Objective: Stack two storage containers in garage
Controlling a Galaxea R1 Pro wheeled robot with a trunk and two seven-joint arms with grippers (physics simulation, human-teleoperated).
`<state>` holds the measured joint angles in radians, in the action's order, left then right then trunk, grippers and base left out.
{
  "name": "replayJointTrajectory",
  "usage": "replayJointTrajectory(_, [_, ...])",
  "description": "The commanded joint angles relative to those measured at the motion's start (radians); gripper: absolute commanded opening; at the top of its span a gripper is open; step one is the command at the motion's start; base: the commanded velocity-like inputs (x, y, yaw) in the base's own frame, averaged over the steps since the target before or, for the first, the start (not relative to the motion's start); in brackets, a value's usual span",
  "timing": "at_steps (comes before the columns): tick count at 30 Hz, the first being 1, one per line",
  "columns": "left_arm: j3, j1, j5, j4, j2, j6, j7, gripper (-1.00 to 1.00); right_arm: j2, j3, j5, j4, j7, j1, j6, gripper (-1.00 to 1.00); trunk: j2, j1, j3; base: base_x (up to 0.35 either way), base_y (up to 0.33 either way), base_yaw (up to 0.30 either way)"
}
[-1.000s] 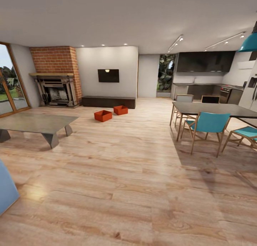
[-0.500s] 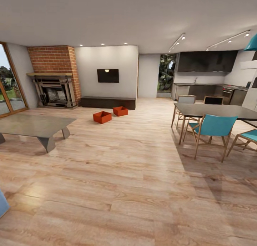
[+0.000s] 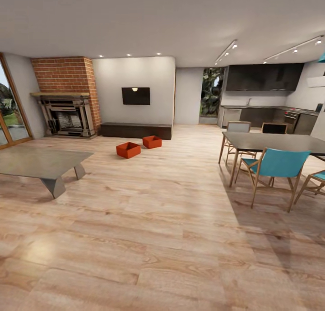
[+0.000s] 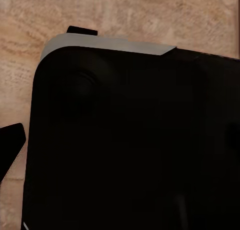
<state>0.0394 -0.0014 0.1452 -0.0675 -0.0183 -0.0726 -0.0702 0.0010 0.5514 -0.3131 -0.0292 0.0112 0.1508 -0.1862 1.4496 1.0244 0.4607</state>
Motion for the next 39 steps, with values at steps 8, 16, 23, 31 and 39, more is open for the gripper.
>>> replayJointTrajectory(8, [0.004,0.000,0.010,0.000,0.000,-0.001,-0.005,1.00,0.001,0.008,-0.008,-0.003,0.001,0.001,-0.006,1.00,0.000,0.001,0.001,0.322,0.000,0.000])
replayJointTrajectory(16, [0.004,0.000,0.010,0.000,0.001,-0.001,-0.006,1.00,0.001,0.009,-0.006,-0.003,0.003,0.001,-0.006,1.00,0.000,0.001,0.001,0.323,0.000,-0.111])
replayJointTrajectory(23, [0.004,0.000,0.009,0.000,0.000,-0.001,-0.006,1.00,0.000,0.010,-0.002,-0.003,0.003,0.001,-0.006,1.00,0.000,0.001,0.001,0.322,0.000,-0.061])
replayJointTrajectory(31, [0.004,0.000,0.007,0.000,0.000,-0.002,-0.006,1.00,-0.004,0.016,0.000,-0.003,0.018,0.001,-0.003,1.00,0.000,0.001,0.001,0.322,0.000,-0.004])
replayJointTrajectory(39, [0.002,0.000,0.007,0.000,0.000,-0.002,-0.007,1.00,-0.005,0.018,0.002,-0.003,0.021,0.001,-0.006,1.00,0.000,0.001,0.001,0.323,0.000,0.000])
